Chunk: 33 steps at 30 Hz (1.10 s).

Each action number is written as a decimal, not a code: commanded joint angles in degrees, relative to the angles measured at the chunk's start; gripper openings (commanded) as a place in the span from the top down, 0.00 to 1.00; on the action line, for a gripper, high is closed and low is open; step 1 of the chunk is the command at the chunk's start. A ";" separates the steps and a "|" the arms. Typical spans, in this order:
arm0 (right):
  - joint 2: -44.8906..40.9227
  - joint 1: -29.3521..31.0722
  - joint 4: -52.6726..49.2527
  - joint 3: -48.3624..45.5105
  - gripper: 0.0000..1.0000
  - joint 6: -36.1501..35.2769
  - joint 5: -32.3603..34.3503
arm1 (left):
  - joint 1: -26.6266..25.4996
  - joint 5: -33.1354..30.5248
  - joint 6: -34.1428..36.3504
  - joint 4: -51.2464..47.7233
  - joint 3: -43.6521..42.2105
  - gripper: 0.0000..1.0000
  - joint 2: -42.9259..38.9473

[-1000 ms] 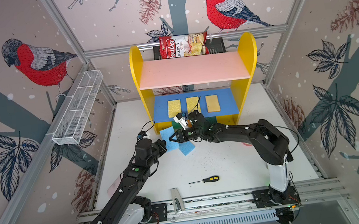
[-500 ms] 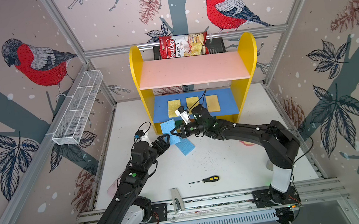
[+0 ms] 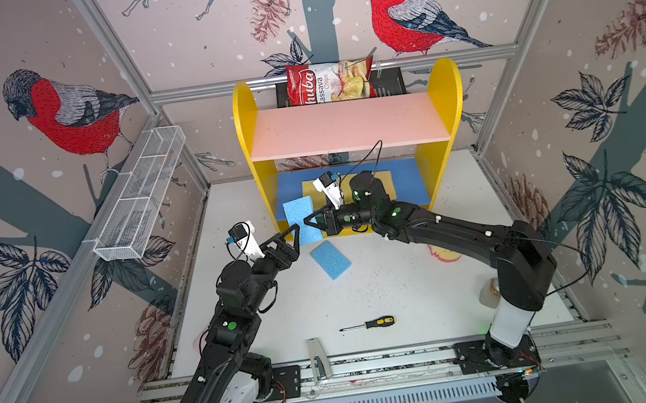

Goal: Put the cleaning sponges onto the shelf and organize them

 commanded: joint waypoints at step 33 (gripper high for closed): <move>18.24 1.12 -19.11 57.50 1.00 -14.57 18.39 | 0.52 -4.99 27.10 0.13 58.44 0.43 33.67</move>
